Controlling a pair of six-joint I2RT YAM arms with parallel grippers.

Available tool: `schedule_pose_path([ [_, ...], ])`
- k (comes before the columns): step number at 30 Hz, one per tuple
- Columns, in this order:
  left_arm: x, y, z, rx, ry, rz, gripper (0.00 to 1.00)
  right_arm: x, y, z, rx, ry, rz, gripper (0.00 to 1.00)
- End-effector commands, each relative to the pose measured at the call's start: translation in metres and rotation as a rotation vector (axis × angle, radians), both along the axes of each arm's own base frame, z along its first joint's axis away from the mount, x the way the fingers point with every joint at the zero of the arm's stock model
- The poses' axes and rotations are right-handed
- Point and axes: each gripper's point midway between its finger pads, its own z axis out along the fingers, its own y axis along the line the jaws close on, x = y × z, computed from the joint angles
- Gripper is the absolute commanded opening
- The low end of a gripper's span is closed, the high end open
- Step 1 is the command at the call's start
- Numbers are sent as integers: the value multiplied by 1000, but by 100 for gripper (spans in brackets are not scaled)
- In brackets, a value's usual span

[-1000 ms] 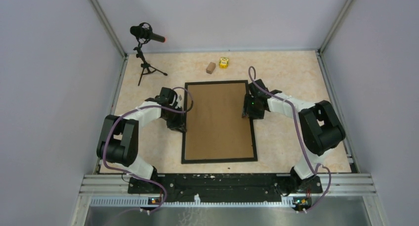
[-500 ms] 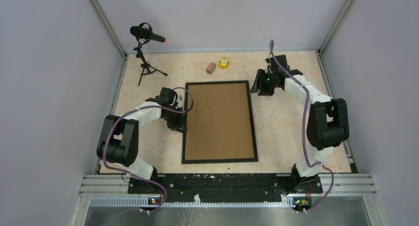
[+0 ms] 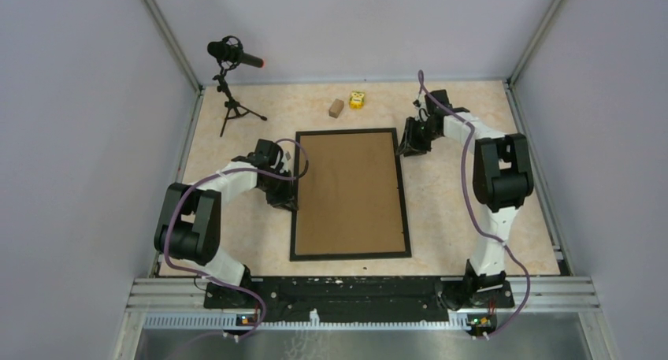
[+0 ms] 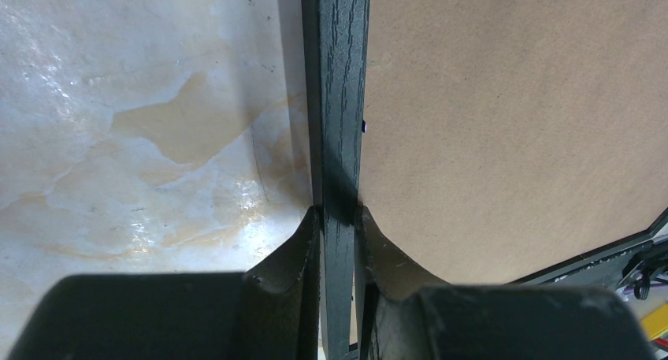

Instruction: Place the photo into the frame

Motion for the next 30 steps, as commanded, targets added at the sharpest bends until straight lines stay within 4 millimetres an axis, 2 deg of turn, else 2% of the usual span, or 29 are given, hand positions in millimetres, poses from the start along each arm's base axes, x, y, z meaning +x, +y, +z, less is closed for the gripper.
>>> schedule_pose_path([
  [1,-14,4,-23,40,59,-17,0,14,1,9,30,-53,19,29],
  [5,-15,3,-23,38,58,-18,0,15,-1,-4,25,-31,20,28],
  [13,-15,3,-22,39,57,-24,0,26,-4,-6,23,-44,16,27],
  [30,-15,4,-22,42,50,-40,0,26,-3,-31,41,-2,41,27],
])
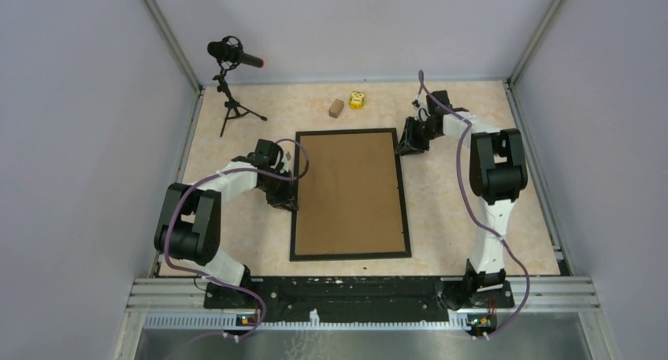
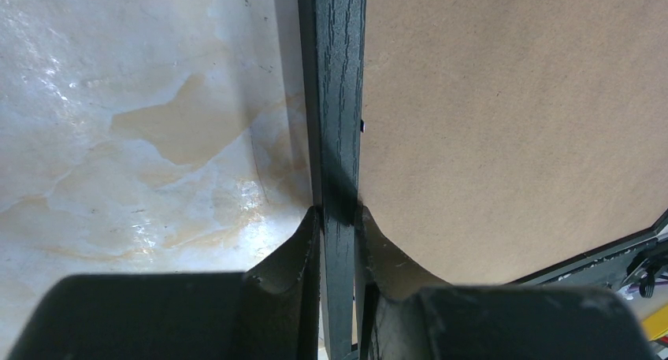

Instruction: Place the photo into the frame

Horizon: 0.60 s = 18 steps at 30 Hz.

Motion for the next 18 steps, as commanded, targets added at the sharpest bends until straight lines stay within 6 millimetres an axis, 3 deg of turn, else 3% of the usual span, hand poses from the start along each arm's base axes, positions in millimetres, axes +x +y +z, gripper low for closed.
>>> schedule_pose_path([
  [1,-14,4,-22,42,52,-32,0,10,-7,-15,-35,-13,13,27],
  [10,-15,4,-22,43,47,-40,0,0,-25,-48,-210,74,0,34],
  [18,-15,4,-22,47,46,-44,0,-21,-24,-78,-450,212,31,38],
])
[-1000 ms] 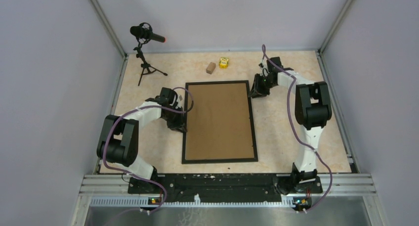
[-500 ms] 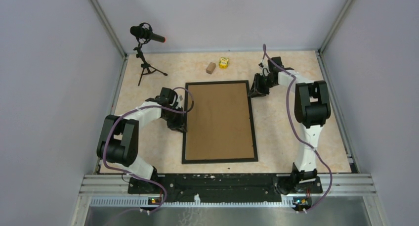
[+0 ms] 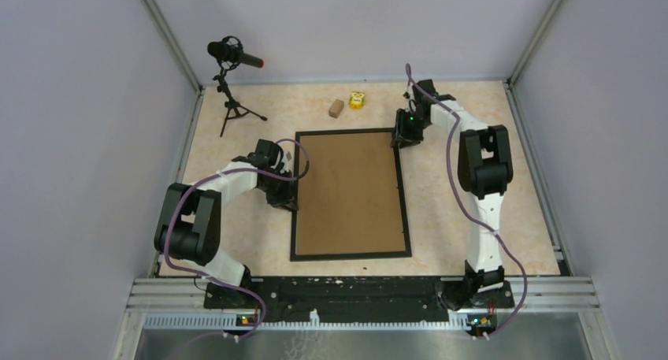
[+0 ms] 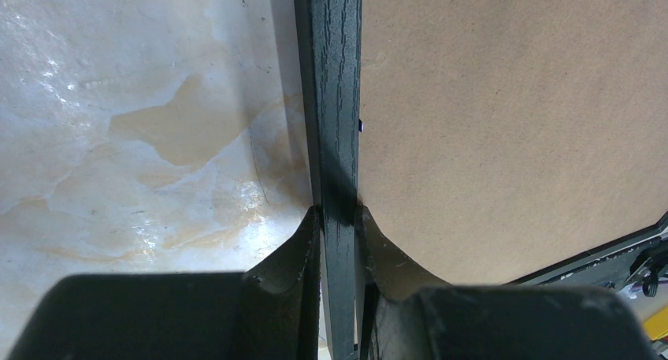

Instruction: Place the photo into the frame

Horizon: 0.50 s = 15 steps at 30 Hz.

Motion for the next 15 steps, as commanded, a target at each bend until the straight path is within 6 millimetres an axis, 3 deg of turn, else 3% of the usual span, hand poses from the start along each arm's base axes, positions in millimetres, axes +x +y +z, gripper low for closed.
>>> schedule_pose_path([
  [1,-16,4,-22,45,51,-35,0,-48,-26,-79,-319,217,25,38],
  [3,-15,3,-22,42,49,-37,0,-52,-14,-70,-243,175,11,39],
  [5,-15,3,-21,40,46,-37,0,-39,9,-44,35,102,-25,38],
  [7,-15,2,-20,38,45,-39,0,-25,3,-20,156,70,-66,32],
  [9,-16,1,-20,33,47,-40,0,-18,-4,-6,162,53,-34,34],
  [13,-15,0,-19,25,43,-43,0,-22,-15,-5,206,88,-13,38],
  [15,-15,0,-19,26,40,-43,0,-26,-17,-10,211,95,-4,34],
])
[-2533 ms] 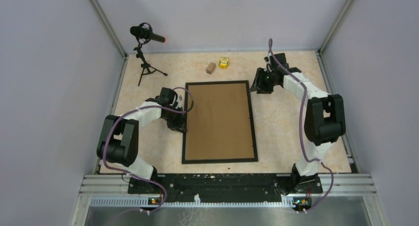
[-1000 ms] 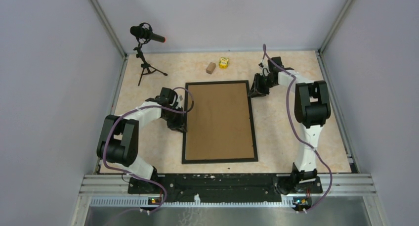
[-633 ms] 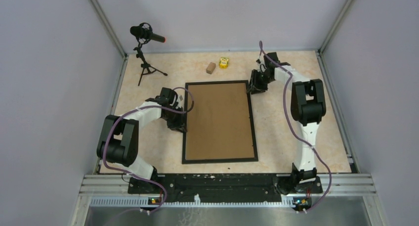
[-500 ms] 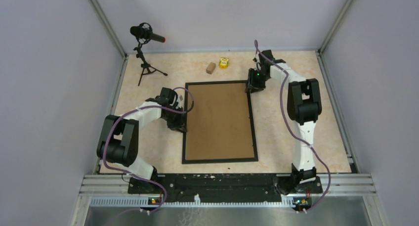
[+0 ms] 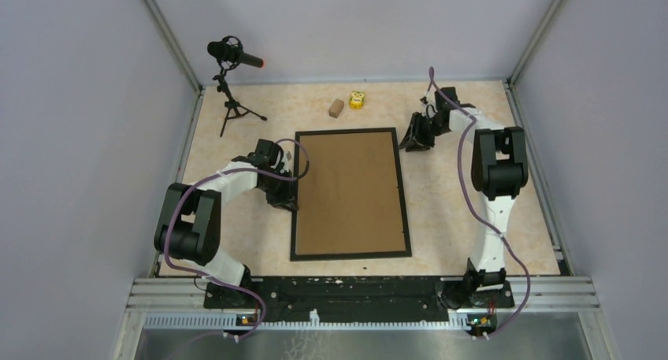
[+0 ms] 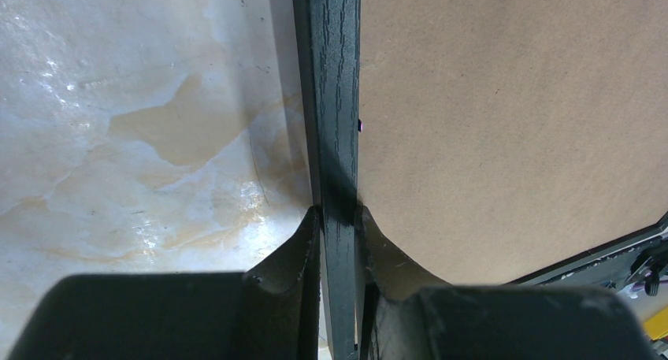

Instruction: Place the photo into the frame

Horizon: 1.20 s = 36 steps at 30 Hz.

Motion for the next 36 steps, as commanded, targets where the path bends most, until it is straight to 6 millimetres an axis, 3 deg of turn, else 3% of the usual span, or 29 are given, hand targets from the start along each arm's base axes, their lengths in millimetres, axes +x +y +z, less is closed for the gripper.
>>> schedule_pose_path([
  [1,-15,1,-19,30,40,-40,0,-21,-1,-17,27,76,58,32],
  [8,-15,0,-20,25,47,-42,0,-28,9,-29,-3,74,108,32],
  [18,-15,0,-21,27,48,-41,0,-34,-4,-47,-161,107,98,30],
  [23,-15,-1,-20,22,46,-44,0,-37,10,-42,-4,113,99,30],
  [36,-16,-3,-19,6,48,-51,0,-31,-5,-42,6,99,43,30],
])
